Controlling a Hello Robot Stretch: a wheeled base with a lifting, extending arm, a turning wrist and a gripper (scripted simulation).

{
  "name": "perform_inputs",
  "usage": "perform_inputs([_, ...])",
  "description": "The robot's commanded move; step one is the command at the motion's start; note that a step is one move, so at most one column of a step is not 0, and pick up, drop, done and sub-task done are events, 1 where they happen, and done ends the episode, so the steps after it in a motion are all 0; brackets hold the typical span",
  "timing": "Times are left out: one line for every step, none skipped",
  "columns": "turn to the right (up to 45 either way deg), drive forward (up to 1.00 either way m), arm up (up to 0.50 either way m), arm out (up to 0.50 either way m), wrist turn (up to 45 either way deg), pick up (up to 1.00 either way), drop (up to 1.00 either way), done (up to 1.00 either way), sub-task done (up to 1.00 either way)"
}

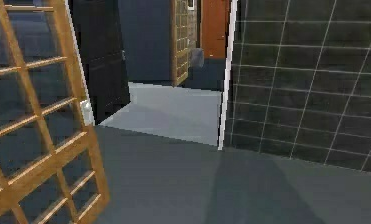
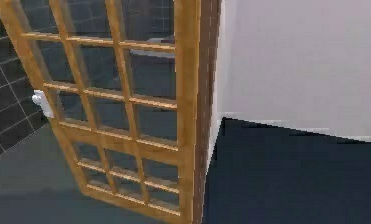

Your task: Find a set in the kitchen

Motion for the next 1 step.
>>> perform_inputs([0.0, 1.0, 0.0, 0.0, 0.0, 0.0, 0.0, 0.0, 0.0])
